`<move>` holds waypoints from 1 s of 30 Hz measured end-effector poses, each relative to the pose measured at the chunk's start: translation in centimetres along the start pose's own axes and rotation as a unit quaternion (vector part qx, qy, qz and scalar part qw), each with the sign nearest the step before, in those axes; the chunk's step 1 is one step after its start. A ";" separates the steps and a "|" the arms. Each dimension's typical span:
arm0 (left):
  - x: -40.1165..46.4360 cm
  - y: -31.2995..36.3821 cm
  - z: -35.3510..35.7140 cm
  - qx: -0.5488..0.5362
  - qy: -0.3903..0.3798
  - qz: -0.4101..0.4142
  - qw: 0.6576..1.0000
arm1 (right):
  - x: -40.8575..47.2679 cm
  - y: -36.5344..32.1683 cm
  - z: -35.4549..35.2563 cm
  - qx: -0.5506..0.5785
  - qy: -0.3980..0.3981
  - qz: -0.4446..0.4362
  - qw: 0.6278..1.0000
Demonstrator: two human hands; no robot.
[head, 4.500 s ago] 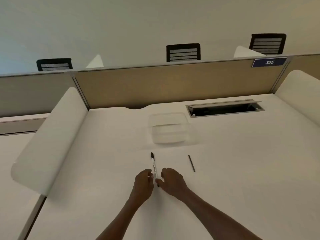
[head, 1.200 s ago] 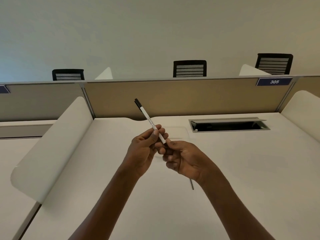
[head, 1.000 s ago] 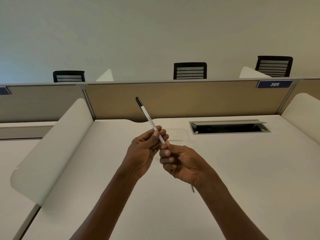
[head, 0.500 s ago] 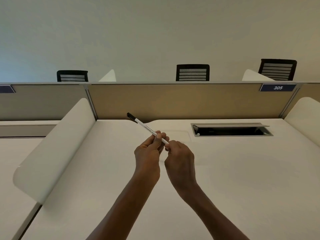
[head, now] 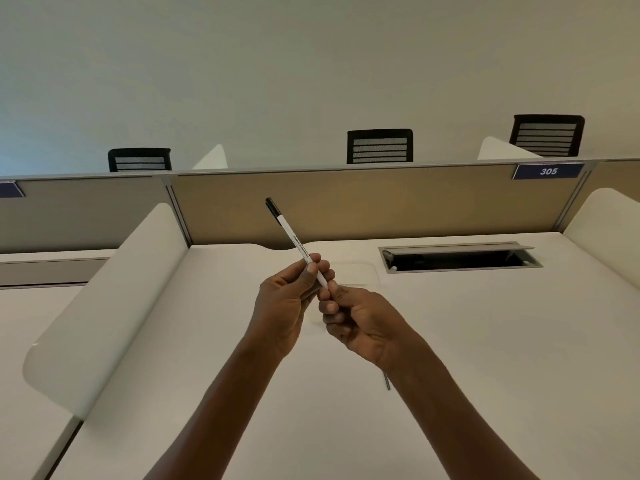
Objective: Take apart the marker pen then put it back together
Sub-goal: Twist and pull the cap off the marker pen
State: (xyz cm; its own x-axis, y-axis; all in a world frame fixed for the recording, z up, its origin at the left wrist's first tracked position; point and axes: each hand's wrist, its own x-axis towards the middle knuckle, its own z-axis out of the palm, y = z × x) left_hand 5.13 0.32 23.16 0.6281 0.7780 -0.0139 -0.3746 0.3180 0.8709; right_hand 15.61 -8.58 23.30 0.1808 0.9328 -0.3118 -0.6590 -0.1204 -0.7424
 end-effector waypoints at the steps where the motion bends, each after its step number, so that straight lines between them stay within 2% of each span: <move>1: -0.2 -0.3 0.2 0.012 0.025 0.010 1.000 | 0.1 0.1 0.1 -0.028 0.027 -0.017 0.999; 3: -0.6 -0.8 0.8 0.031 0.070 0.024 0.997 | 0.3 0.4 0.3 -0.125 0.087 -0.066 0.986; 4: -0.8 -1.0 1.2 0.032 0.091 0.027 0.995 | 0.3 0.7 0.5 -0.206 0.127 -0.104 0.965; 5: -0.9 -1.1 1.6 0.026 0.110 0.028 0.993 | 0.4 1.1 0.7 -0.307 0.176 -0.157 0.922; 6: -1.0 -1.1 2.0 0.016 0.126 0.028 0.991 | 0.6 1.6 0.8 -0.411 0.227 -0.226 0.854; 7: -1.1 -1.2 2.4 0.003 0.140 0.025 0.990 | 1.0 2.1 0.8 -0.498 0.269 -0.306 0.766; 8: -1.2 -1.2 2.7 -0.011 0.150 0.020 0.988 | 1.2 2.6 0.8 -0.560 0.301 -0.373 0.675; 9: -1.2 -1.3 3.0 -0.025 0.159 0.014 0.987 | 1.3 3.0 0.9 -0.602 0.320 -0.418 0.601; 11: -1.1 -1.3 3.2 -0.050 0.168 0.001 0.984 | 1.5 3.5 0.5 -0.649 0.331 -0.466 0.503; 12: -1.0 -1.2 3.2 -0.061 0.167 -0.005 0.984 | 1.6 3.5 0.3 -0.660 0.330 -0.480 0.475; 13: -1.0 -1.0 3.0 -0.067 0.159 -0.010 0.985 | 1.7 3.5 0.2 -0.661 0.326 -0.484 0.472; 14: -0.9 -0.8 2.8 -0.068 0.145 -0.013 0.987 | 1.6 3.3 0.3 -0.651 0.318 -0.472 0.503; 15: -0.7 -0.6 2.5 -0.061 0.128 -0.013 0.990 | 1.6 3.0 0.4 -0.629 0.304 -0.441 0.564; 16: -0.6 -0.4 2.2 -0.050 0.108 -0.012 0.993 | 1.7 2.6 0.5 -0.588 0.272 -0.384 0.658; 18: -0.3 0.1 1.4 -0.027 0.069 -0.007 0.997 | 1.2 1.4 0.7 -0.395 0.167 -0.244 0.870; 19: -0.1 0.4 1.0 -0.019 0.051 -0.006 0.999 | 0.9 0.7 0.7 -0.273 0.112 -0.175 0.939; 20: 0.0 0.7 0.7 -0.015 0.033 -0.006 0.999 | 0.5 0.1 0.7 -0.171 0.057 -0.114 0.977; 22: 0.2 1.3 0.4 -0.014 -0.005 -0.008 1.000 | -0.1 -0.8 0.5 -0.047 -0.030 -0.031 0.998; 25: 0.4 1.8 0.2 -0.014 -0.039 -0.010 0.999 | -0.3 -0.9 0.6 0.036 -0.110 0.028 0.993; 27: 0.4 1.8 0.1 -0.014 -0.041 -0.008 0.999 | -0.2 -0.9 0.9 0.058 -0.098 0.034 0.993; 30: 0.1 1.3 0.2 0.002 0.004 0.012 1.000 | 0.2 -0.4 1.2 0.014 -0.003 -0.011 1.000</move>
State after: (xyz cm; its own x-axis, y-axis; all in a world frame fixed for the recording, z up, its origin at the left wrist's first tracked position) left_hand 4.86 0.72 24.35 0.6142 0.7891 0.0035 -0.3872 0.2975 0.8727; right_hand 15.04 -7.91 24.20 0.1907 0.9371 -0.2923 -0.6753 -0.0908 -0.7319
